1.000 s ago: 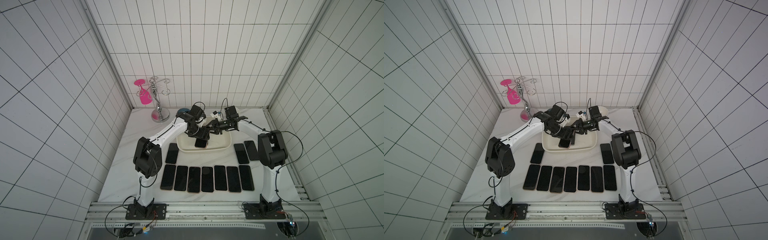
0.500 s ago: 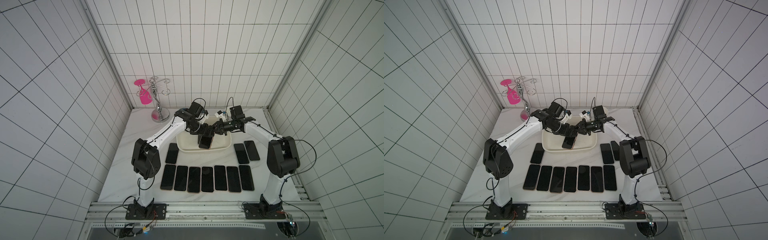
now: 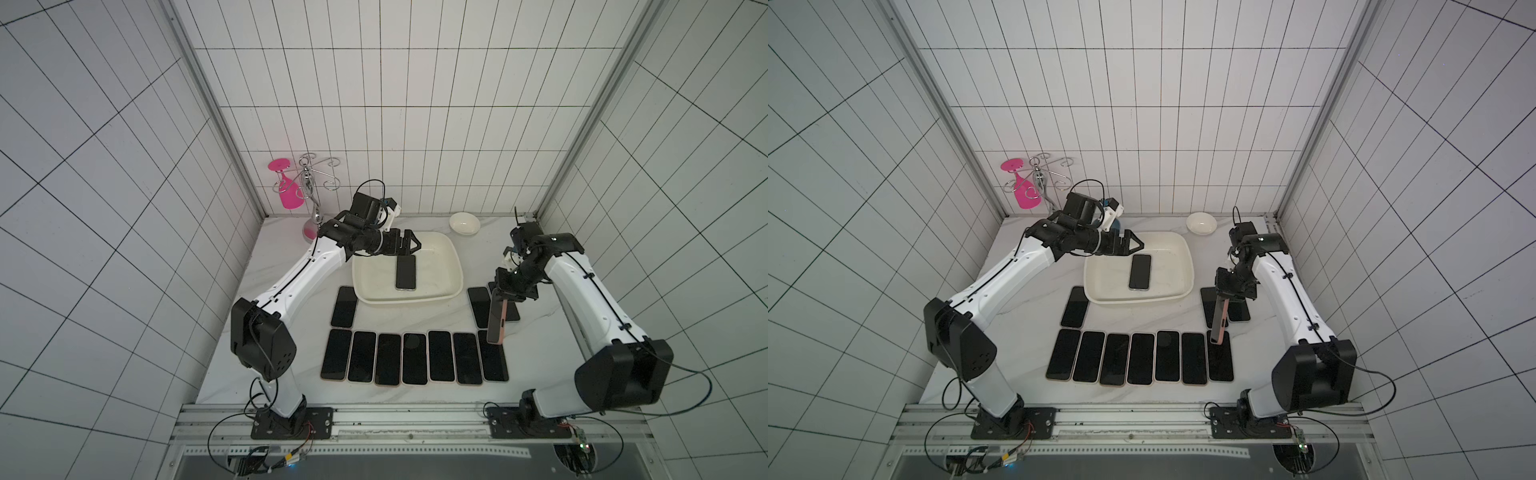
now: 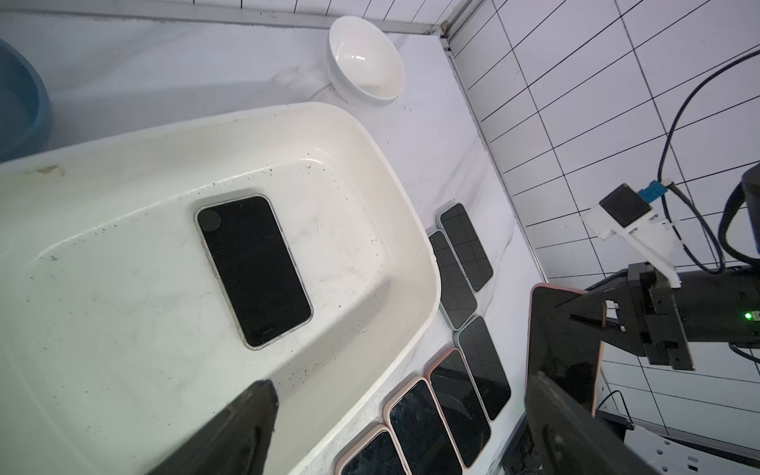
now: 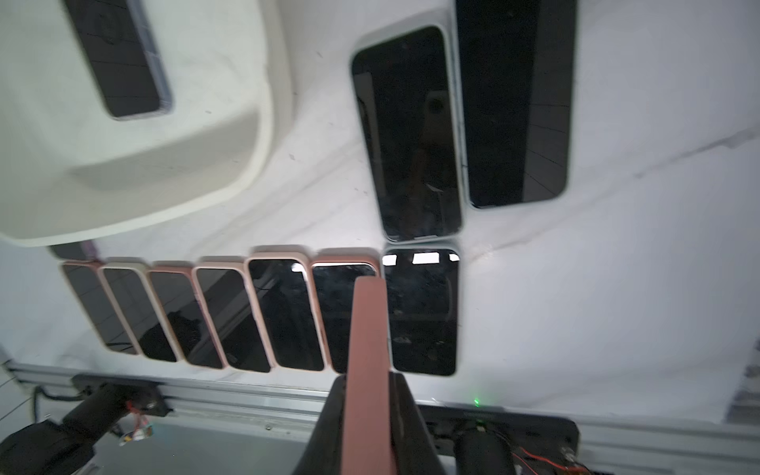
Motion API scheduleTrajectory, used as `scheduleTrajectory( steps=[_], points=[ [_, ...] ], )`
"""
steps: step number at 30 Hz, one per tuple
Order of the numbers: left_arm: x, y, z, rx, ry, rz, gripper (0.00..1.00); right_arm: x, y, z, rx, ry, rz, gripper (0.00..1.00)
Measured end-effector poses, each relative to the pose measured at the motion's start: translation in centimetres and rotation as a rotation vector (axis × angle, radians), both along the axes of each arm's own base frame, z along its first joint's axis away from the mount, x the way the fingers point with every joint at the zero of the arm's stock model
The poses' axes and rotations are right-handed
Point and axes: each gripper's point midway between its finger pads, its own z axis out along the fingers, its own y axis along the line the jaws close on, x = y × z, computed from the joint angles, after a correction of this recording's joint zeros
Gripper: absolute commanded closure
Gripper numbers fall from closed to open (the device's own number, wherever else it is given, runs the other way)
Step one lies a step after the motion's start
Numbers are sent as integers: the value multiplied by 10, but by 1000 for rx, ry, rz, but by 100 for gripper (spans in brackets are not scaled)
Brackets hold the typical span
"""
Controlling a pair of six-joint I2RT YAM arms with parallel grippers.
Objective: Take the phone out of the storage box
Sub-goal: Place the phone at the center of the board.
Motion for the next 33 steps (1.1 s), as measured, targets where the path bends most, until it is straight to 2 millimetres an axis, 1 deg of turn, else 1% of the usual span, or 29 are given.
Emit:
scheduleTrajectory(
  steps=[3, 5, 10, 16, 20, 26, 31, 33],
  points=[
    [-7, 0, -21, 6, 64, 4, 2, -11, -20, -16, -113, 86, 2, 95],
    [-10, -1, -29, 8, 86, 5, 2, -15, -26, -24, -153, 133, 8, 94],
    [-10, -4, -33, -5, 95, 6, 2, -15, -31, -43, -199, 216, 21, 94],
    [-16, -4, -50, 4, 129, 9, 2, -16, -33, -77, -235, 331, 31, 93],
    [-16, -5, -51, -3, 136, 10, 2, -26, -39, -96, -251, 389, 26, 93],
    [-14, -7, -49, -18, 129, 9, 2, -28, -46, -106, -264, 395, 12, 91],
    [-16, -7, -54, -16, 138, 9, 2, -30, -47, -118, -270, 416, 12, 89],
    [-17, -8, -56, -12, 144, 6, 2, -27, -47, -122, -273, 416, 12, 89]
  ],
)
